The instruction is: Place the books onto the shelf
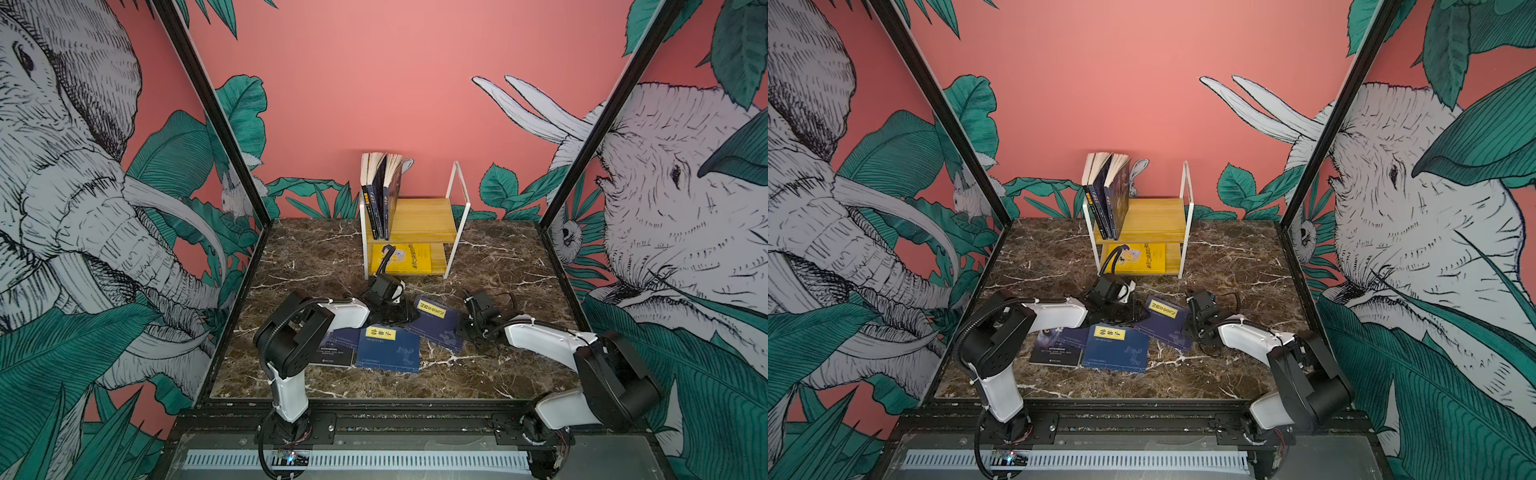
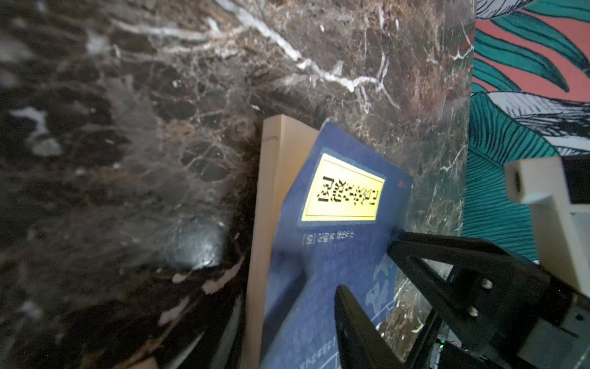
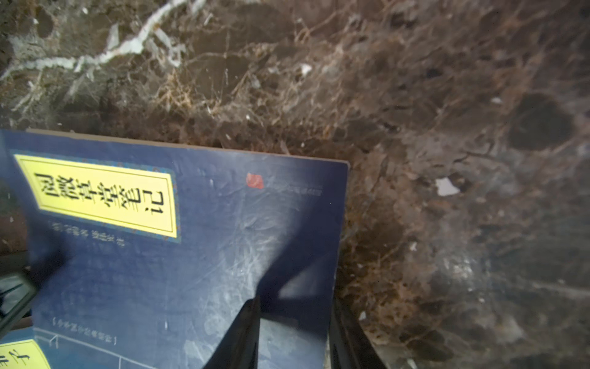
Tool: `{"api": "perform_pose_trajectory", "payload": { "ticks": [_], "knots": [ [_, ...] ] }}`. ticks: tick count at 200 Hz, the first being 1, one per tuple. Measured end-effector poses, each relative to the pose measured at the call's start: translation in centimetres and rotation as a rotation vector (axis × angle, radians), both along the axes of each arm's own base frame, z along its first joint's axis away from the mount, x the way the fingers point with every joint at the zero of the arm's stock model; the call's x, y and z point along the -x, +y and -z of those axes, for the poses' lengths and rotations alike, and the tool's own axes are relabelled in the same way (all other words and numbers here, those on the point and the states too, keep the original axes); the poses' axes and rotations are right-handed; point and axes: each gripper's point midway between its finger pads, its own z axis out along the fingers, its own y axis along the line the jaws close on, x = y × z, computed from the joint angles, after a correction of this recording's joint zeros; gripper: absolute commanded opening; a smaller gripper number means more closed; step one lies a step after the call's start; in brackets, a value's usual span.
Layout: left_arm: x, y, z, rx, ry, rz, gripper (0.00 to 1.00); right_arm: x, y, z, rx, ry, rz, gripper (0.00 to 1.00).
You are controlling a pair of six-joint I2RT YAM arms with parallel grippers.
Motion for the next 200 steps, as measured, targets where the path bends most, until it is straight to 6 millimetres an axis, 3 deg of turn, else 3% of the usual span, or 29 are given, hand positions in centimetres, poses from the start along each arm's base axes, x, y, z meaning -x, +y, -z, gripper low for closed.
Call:
{"api": "perform_pose_trajectory", "payload": {
  "ticks": [52, 109, 136, 164, 200],
  "knots": [
    [0.6, -2.1, -3.3, 0.151, 0.054, -0.031, 0.31, -0.3, 0.5, -0.1, -0.027, -0.008, -0.007, 0.38],
    [0.9, -2.7, -4.7, 0.202, 0.069, -0.018, 0.0, 0.3, 0.2, -1.3, -0.035, -0.033, -0.027, 0.4],
    [0.4, -2.0, -5.9, 0.224, 0.056, -0.024, 0.0, 0.7, -0.3, -4.3, -0.034, -0.116, -0.051, 0.44],
    [-1.3, -0.2, -8.1, 0.254, 0.022, -0.06, 0.0, 1.8, -0.7, -7.9, 0.052, -0.251, -0.119, 0.47],
    [-2.0, 2.2, -12.6, 0.331, -0.041, -0.073, 0.0, 2.5, 2.0, -13.6, 0.186, -0.493, -0.304, 0.52]
  ]
}}
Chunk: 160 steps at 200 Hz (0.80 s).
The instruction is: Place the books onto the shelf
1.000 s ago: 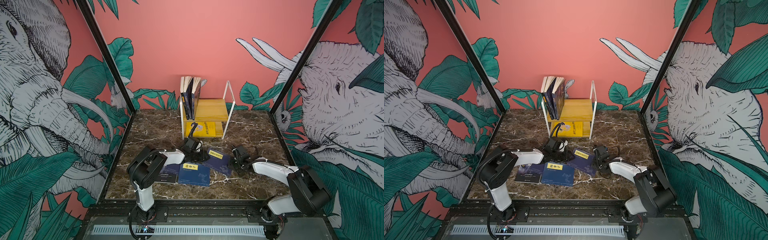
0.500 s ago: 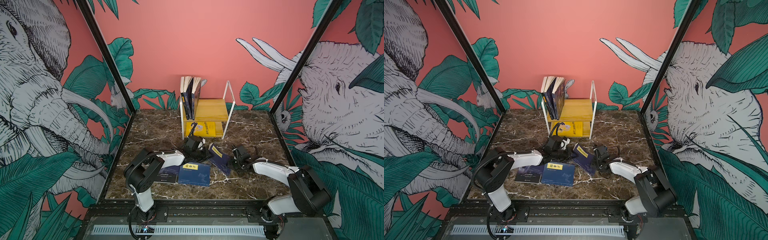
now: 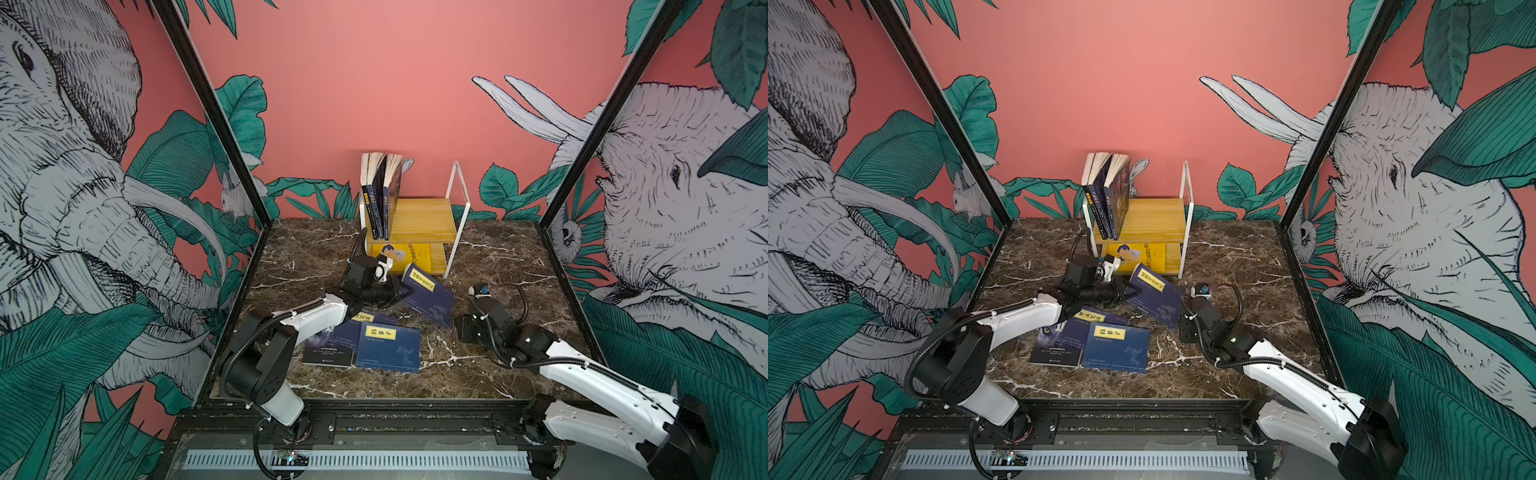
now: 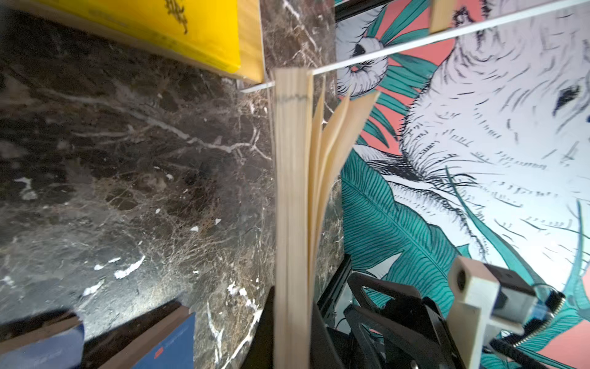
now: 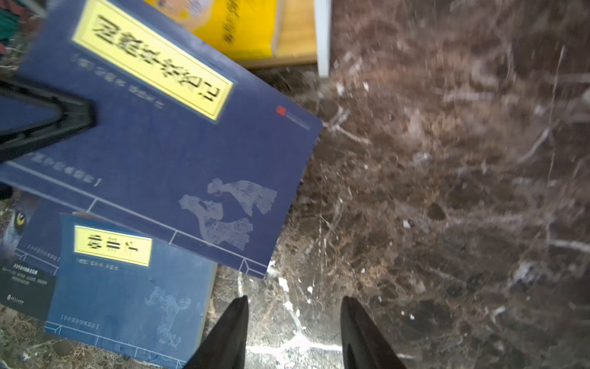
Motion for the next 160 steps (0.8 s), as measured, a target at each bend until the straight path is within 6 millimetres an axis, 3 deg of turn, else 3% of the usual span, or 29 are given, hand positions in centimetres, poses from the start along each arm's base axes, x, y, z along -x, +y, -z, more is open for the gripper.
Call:
{"api": "perform_pose_trajectory", "payload": {
  "ticks": [29, 58, 75, 99, 160],
  "knots": [
    [1.1, 1.6, -2.8, 0.047, -0.02, 0.016, 0.0, 0.3, 2.7, -4.0, 0.146, -0.192, -0.125, 0.55],
    [2.6, 3.7, -2.7, 0.045, -0.01, -0.005, 0.0, 2.4, 8.0, -6.1, 0.364, -0.418, -0.36, 0.64],
    [3.0, 4.7, -2.7, 0.027, -0.02, -0.012, 0.0, 3.6, 10.9, -5.8, 0.519, -0.531, -0.48, 0.63],
    [2.8, 5.7, -3.3, 0.032, -0.043, -0.031, 0.0, 3.5, 13.3, -5.2, 0.727, -0.646, -0.541, 0.64],
    [2.7, 6.6, -2.6, 0.033, -0.005, -0.064, 0.0, 1.0, 16.1, -2.7, 1.032, -0.742, -0.515, 0.66]
  ]
}}
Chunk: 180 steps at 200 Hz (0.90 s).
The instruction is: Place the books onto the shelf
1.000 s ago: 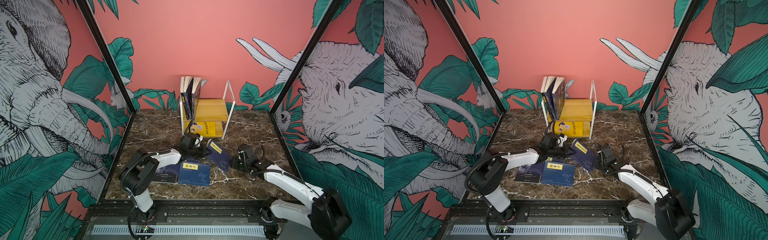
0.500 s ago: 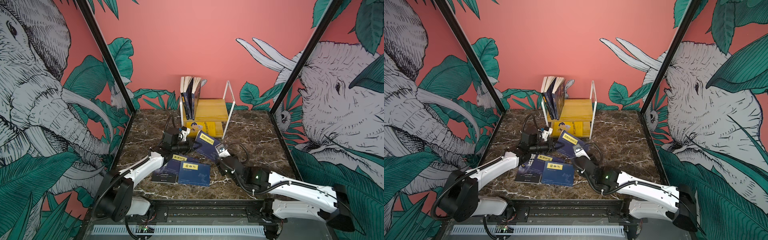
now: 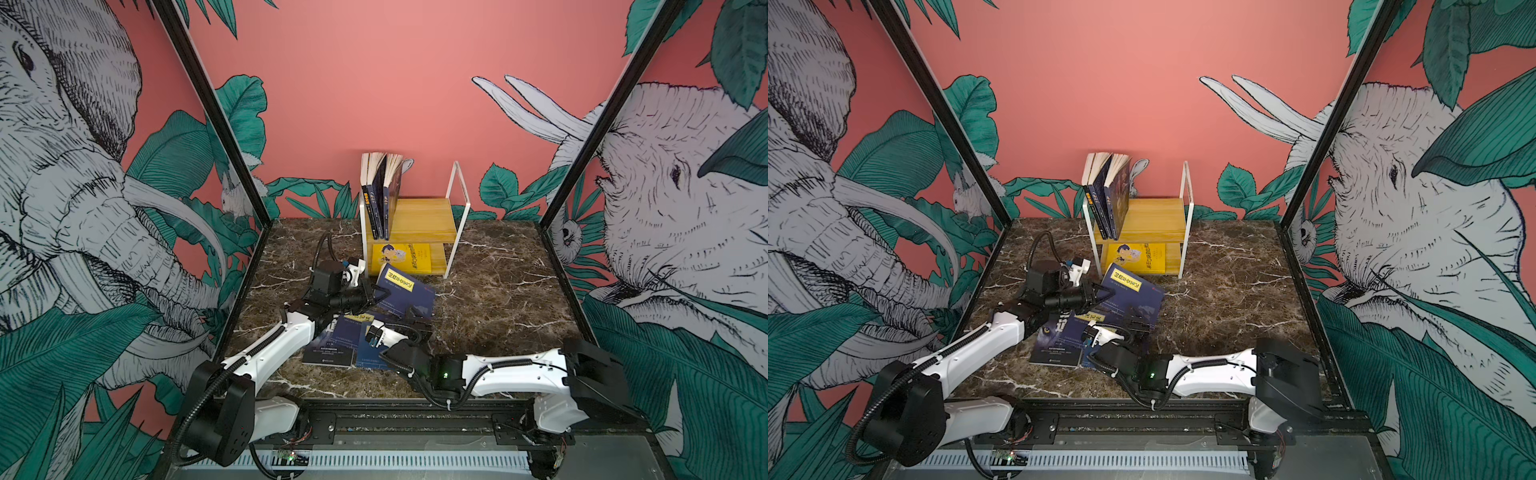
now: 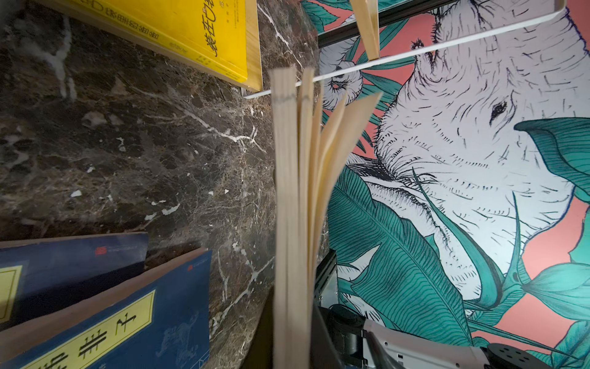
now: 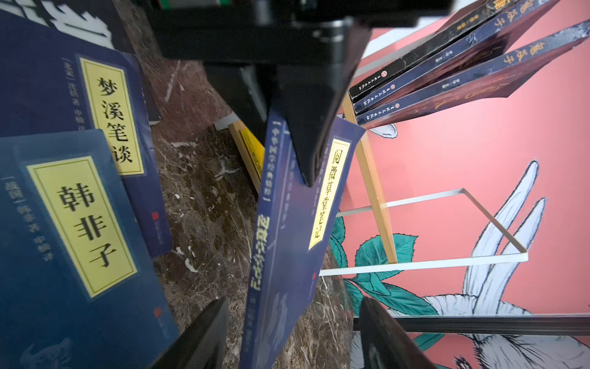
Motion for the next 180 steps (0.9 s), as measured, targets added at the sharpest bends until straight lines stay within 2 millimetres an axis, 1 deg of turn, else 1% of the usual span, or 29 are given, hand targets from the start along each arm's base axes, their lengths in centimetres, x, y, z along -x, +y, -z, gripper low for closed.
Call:
{"api": "perform_pose_trajectory", "payload": {
  "ticks": [17, 30, 41, 47, 57, 67, 73, 85, 86, 106, 111, 116, 126, 153, 164, 180],
  "knots": [
    [0.0, 0.0, 0.0, 0.004, 0.005, 0.001, 0.0, -0.9, 0.5, 0.4, 0.023, -0.021, 0.028, 0.63],
    [0.1, 0.0, 0.1, 0.004, 0.008, 0.001, 0.0, -1.7, 0.5, 0.5, 0.028, -0.036, 0.052, 0.6],
    [0.1, 0.0, 0.2, 0.002, 0.011, 0.0, 0.0, -2.4, 0.2, 0.5, 0.028, -0.046, 0.077, 0.56],
    [0.1, 0.1, 0.3, 0.001, 0.012, -0.002, 0.0, -2.8, 0.0, 0.4, 0.028, -0.05, 0.09, 0.52],
    [-0.1, 0.3, 0.3, 0.0, 0.01, -0.012, 0.0, -3.4, -0.3, 0.3, 0.02, -0.054, 0.105, 0.42],
    [-0.4, 0.5, 0.2, 0.001, 0.007, -0.021, 0.0, -3.8, -0.3, 0.2, 0.018, -0.06, 0.111, 0.3],
    [-0.4, 0.6, 0.1, 0.002, 0.004, -0.024, 0.0, -3.9, -0.2, 0.3, 0.018, -0.061, 0.109, 0.21],
    [-0.6, 0.7, -0.3, 0.009, -0.013, -0.029, 0.0, -4.0, 0.1, 0.5, 0.028, -0.063, 0.097, 0.0],
    [-0.6, 0.7, -0.3, 0.009, -0.015, -0.029, 0.0, -4.0, 0.1, 0.5, 0.03, -0.064, 0.096, 0.0],
    [-0.8, 1.4, -0.7, 0.009, -0.033, -0.051, 0.23, -4.1, 0.7, 0.5, 0.023, -0.072, 0.079, 0.0],
    [-0.9, 1.6, -0.6, 0.005, -0.036, -0.057, 0.3, -4.1, 0.8, 0.4, 0.021, -0.075, 0.077, 0.0],
    [-1.0, 2.0, -0.5, 0.0, -0.041, -0.065, 0.37, -4.2, 0.8, 0.3, 0.022, -0.078, 0.078, 0.0],
    [-1.2, 2.9, -0.4, -0.014, -0.049, -0.093, 0.46, -4.4, 0.7, 0.3, 0.027, -0.08, 0.08, 0.0],
    [-2.0, 5.5, -0.8, -0.055, -0.122, -0.156, 0.66, -5.3, 0.3, 0.2, 0.043, -0.092, 0.098, 0.0],
    [-2.3, 6.6, -1.3, -0.073, -0.164, -0.175, 0.72, -5.7, 0.2, 0.4, 0.063, -0.097, 0.1, 0.0],
    [-2.8, 8.9, -2.3, -0.109, -0.235, -0.225, 0.79, -6.1, 0.2, 0.6, 0.102, -0.102, 0.091, 0.0]
  ]
}}
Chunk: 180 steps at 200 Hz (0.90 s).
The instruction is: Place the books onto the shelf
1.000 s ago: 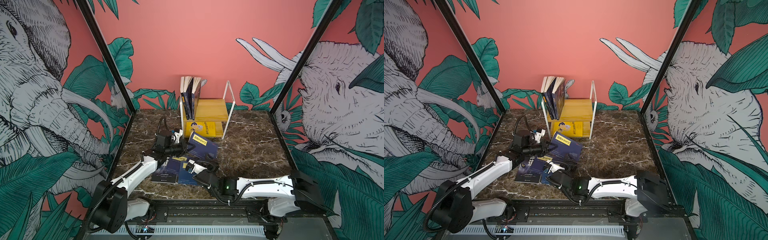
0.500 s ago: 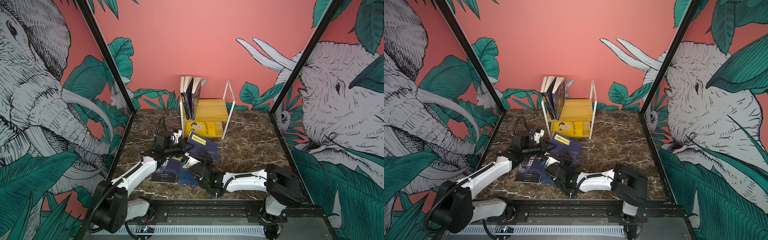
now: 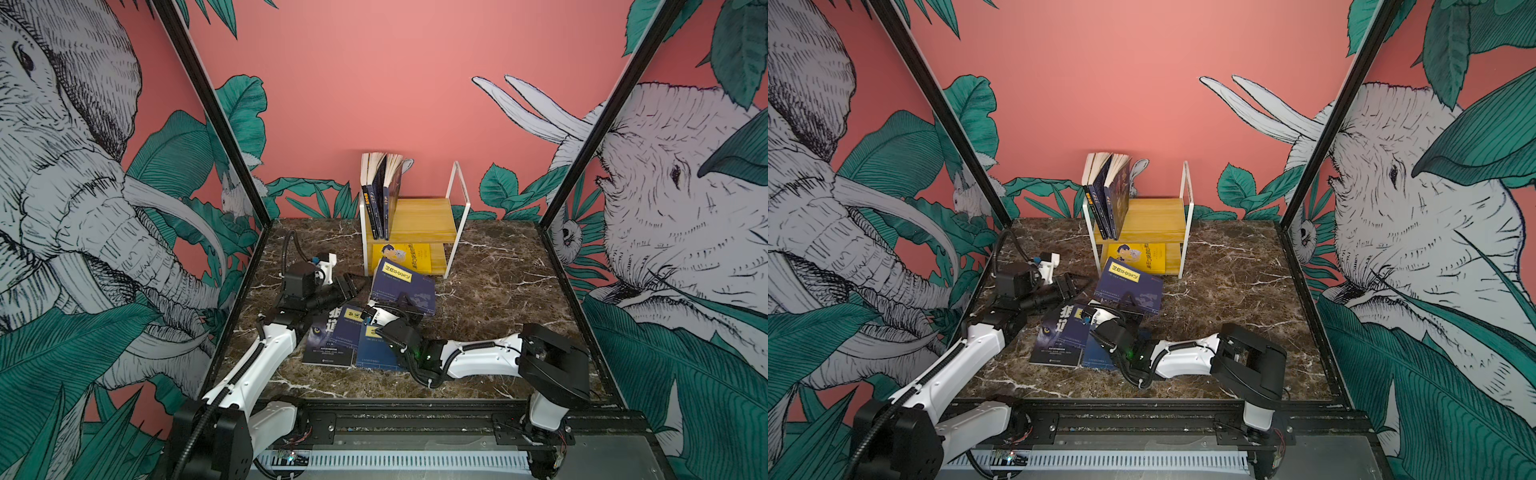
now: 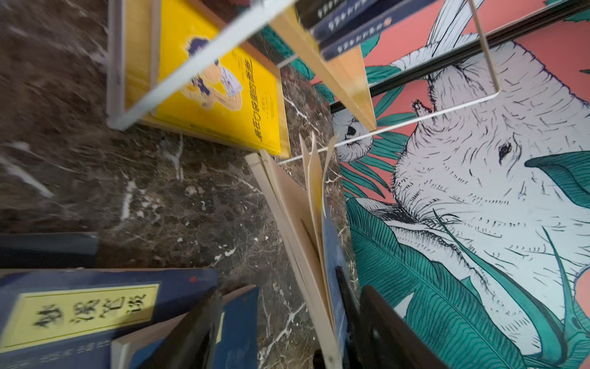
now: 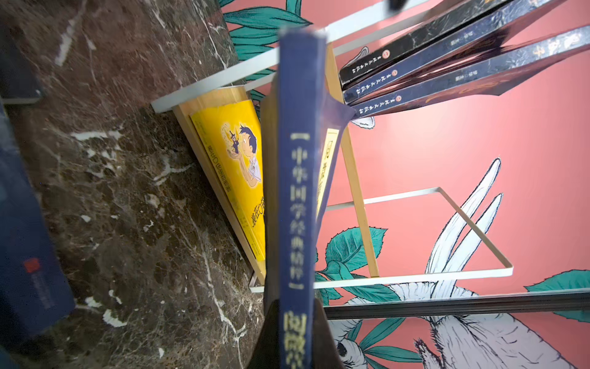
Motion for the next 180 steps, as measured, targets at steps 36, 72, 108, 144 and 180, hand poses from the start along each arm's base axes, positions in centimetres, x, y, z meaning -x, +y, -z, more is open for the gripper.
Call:
{"api": "perform_pose_trajectory", "payload": {
  "ticks": [36, 72, 108, 144, 180],
  "knots": [
    [-0.5, 4.3, -2.9, -0.084, -0.192, -0.086, 0.99, -1.4, -0.7, 0.8, 0.062, 0.012, -0.025, 0.0],
    [-0.1, 6.2, -4.4, -0.203, -0.352, -0.087, 0.99, -4.3, -1.9, 1.3, 0.106, 0.04, -0.049, 0.0],
    [-0.1, 7.1, -3.5, -0.307, -0.389, -0.075, 0.99, -6.9, -1.6, 1.8, 0.16, 0.033, -0.084, 0.0],
    [-0.1, 7.3, -3.2, -0.355, -0.415, -0.065, 0.99, -9.4, 0.3, 3.2, 0.206, 0.03, -0.14, 0.0],
    [-0.3, 8.1, -2.5, -0.417, -0.41, -0.09, 0.99, -12.3, 0.4, 3.0, 0.2, 0.042, -0.148, 0.0]
  ]
}}
